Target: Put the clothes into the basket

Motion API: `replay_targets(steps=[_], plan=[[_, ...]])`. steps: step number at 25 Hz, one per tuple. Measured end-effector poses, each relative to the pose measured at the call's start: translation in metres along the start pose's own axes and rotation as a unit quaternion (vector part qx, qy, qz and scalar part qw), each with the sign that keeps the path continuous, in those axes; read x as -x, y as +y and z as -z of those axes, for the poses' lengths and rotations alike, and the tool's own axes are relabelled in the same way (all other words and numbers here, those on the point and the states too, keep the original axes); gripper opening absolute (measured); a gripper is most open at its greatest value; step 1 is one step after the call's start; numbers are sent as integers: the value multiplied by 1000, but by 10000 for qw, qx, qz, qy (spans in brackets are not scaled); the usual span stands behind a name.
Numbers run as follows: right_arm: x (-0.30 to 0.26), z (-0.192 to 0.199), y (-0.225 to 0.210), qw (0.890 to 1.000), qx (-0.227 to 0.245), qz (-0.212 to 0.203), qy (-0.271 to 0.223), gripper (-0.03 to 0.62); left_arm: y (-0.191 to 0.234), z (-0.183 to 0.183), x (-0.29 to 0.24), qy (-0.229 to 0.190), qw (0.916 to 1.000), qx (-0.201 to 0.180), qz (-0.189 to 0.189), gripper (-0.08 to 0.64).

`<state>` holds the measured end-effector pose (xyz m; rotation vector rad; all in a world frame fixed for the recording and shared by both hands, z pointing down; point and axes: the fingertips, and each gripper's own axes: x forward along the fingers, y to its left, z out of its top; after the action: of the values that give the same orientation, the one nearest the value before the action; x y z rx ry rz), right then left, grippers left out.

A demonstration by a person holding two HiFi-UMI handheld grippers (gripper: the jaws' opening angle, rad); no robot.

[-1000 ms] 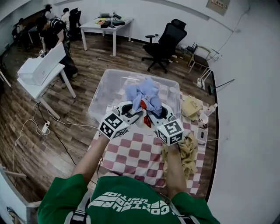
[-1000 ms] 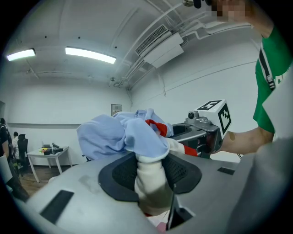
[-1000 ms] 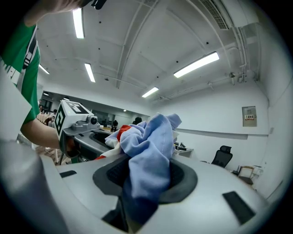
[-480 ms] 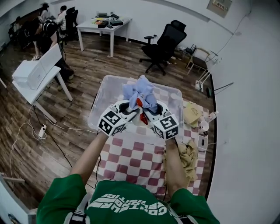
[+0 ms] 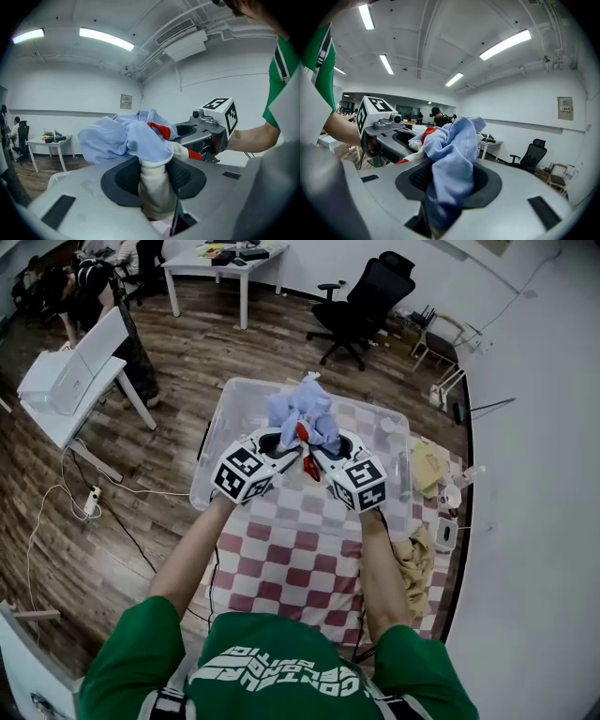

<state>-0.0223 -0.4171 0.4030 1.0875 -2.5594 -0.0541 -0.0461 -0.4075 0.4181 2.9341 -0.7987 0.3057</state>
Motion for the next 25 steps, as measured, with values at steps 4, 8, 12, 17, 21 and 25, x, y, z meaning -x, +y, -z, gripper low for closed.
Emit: replay_targets(steps=[4,8,12,17,21,25], plan=[[-26,34,-13,9992,-232,-45,318,152,19,31,-23,341,9991,207,162,140],[-47,76,-26,9965,-461,-56,693,150,31,68,-50,741,9959,379,345,138],[-67,116,-42,9924,-727,24,992,147,44,102,-79,1123,9903,620,528,138],[-83,168,-49,9841,-1108,-57,1390,146,48,147,-105,1618,9806,869,687,137],[-94,207,-48,9763,-1194,-224,1789,144,47,183,-120,2055,9704,940,850,137],[-102,244,-44,9664,-1384,-410,2129,145,44,217,-131,2420,9598,1016,994,137]])
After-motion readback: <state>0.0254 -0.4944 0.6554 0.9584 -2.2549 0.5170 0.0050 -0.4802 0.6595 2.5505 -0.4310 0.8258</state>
